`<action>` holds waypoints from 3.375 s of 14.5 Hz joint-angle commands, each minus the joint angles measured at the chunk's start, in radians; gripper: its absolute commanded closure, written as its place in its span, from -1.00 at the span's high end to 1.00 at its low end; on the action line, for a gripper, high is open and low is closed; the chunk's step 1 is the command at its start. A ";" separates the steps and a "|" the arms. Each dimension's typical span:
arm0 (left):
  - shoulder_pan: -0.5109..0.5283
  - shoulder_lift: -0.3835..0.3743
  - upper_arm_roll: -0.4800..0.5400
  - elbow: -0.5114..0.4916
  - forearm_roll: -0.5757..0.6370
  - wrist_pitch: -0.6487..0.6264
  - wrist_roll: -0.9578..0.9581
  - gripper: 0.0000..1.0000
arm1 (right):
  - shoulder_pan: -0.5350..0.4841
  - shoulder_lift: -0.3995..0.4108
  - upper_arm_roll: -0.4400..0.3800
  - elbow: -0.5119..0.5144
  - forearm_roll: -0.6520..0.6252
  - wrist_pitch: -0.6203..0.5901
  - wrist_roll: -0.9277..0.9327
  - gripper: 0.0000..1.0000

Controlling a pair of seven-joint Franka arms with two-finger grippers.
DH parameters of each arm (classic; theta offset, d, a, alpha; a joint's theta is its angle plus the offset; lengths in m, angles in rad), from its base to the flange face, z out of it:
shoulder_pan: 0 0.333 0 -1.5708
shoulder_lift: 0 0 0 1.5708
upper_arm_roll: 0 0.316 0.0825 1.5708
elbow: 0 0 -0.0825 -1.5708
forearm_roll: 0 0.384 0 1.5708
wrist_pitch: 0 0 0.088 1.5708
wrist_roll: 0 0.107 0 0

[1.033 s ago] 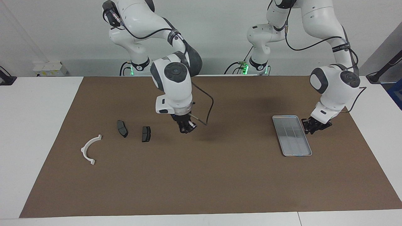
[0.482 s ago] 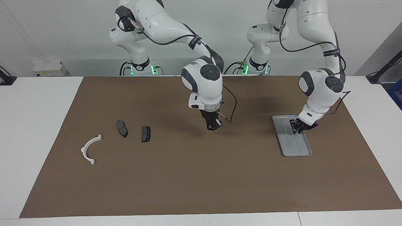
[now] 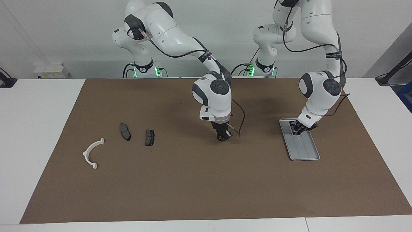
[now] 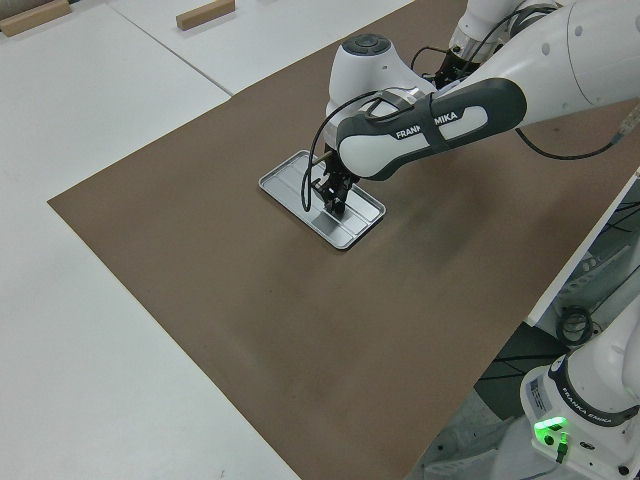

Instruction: Pick bearing gear from pile to tray

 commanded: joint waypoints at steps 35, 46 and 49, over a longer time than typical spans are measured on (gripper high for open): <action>-0.655 0.295 0.015 0.327 0.089 0.088 -1.095 0.87 | -0.572 -0.208 0.001 0.091 0.005 -0.390 -1.523 1.00; -0.583 0.300 0.018 0.405 0.133 0.047 -1.054 -1.00 | -0.561 -0.582 -0.031 -0.144 0.008 -0.552 -1.626 1.00; -0.486 0.239 0.011 0.499 0.115 -0.172 -0.863 -1.00 | -0.563 -0.649 -0.031 -0.144 0.008 -0.672 -1.625 1.00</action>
